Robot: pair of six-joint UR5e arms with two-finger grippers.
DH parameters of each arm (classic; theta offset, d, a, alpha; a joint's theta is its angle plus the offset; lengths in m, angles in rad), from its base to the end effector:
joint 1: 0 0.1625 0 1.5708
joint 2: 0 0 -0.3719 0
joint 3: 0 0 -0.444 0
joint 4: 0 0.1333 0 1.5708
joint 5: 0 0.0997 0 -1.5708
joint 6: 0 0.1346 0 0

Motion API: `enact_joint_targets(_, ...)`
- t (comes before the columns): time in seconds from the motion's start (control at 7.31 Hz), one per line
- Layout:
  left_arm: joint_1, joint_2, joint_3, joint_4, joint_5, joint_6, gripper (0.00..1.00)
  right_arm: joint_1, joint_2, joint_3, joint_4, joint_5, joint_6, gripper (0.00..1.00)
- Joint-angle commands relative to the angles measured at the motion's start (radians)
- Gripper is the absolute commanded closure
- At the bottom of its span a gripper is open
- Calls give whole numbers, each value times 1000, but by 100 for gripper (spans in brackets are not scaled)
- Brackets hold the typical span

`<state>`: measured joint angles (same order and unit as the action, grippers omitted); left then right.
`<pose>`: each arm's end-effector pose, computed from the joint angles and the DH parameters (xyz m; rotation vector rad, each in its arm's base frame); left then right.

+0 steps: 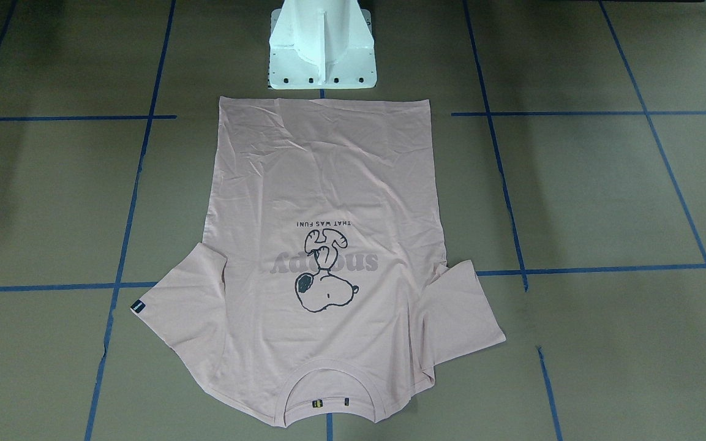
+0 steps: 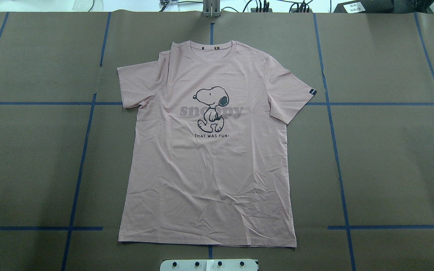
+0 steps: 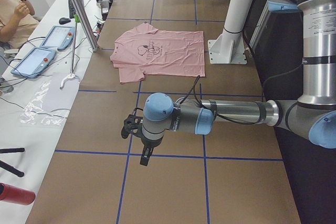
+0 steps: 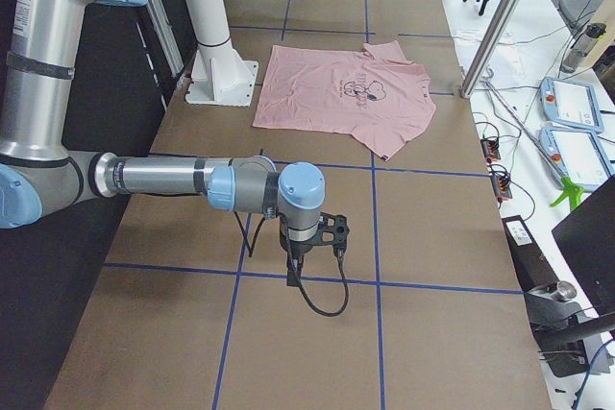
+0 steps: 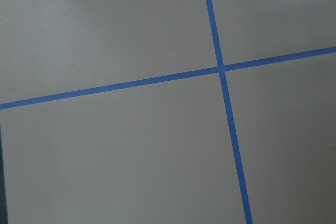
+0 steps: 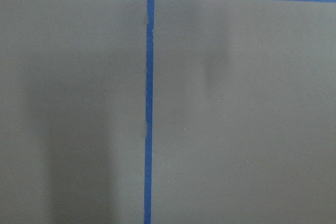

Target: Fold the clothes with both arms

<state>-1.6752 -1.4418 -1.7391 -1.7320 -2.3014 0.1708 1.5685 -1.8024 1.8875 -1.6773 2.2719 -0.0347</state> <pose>-0.0968 -0.5062 0.5922 0.2897 0.6954 0.1365 0.0454 -0.4546 0.5917 -0.0092 -0.7013 -0.0280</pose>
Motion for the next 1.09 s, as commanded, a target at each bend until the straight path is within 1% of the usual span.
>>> enact_joint_targets(0.0, 3, -3, -5, -35, 3, -2, 0, -11, 102, 33, -2, 14, 2, 0)
enact_joint_targets(0.14, 5, -5, 7, -94, -4, -11, 0, -24, 142, 32, 1, 6, 4, 0)
enact_joint_targets(0.27, 8, -17, 3, -150, -6, -10, 0, -24, 217, 19, 1, 1, 7, 0)
enact_joint_targets(0.41, 8, -50, 4, -272, 0, -8, 0, -30, 268, -4, 1, 4, 7, 0)
enact_joint_targets(0.55, 8, -146, 82, -461, 2, -10, 0, -31, 284, -16, 11, 12, 9, 0)
enact_joint_targets(0.68, 18, -245, 184, -541, -9, -20, 0, -31, 314, -95, 51, 125, 10, 0)
enact_joint_targets(0.82, 64, -277, 213, -555, -18, -146, 0, -31, 324, -147, 150, 191, 7, 0)
enact_joint_targets(0.96, 154, -328, 210, -578, -44, -312, 0, -69, 325, -163, 248, 176, 72, 0)
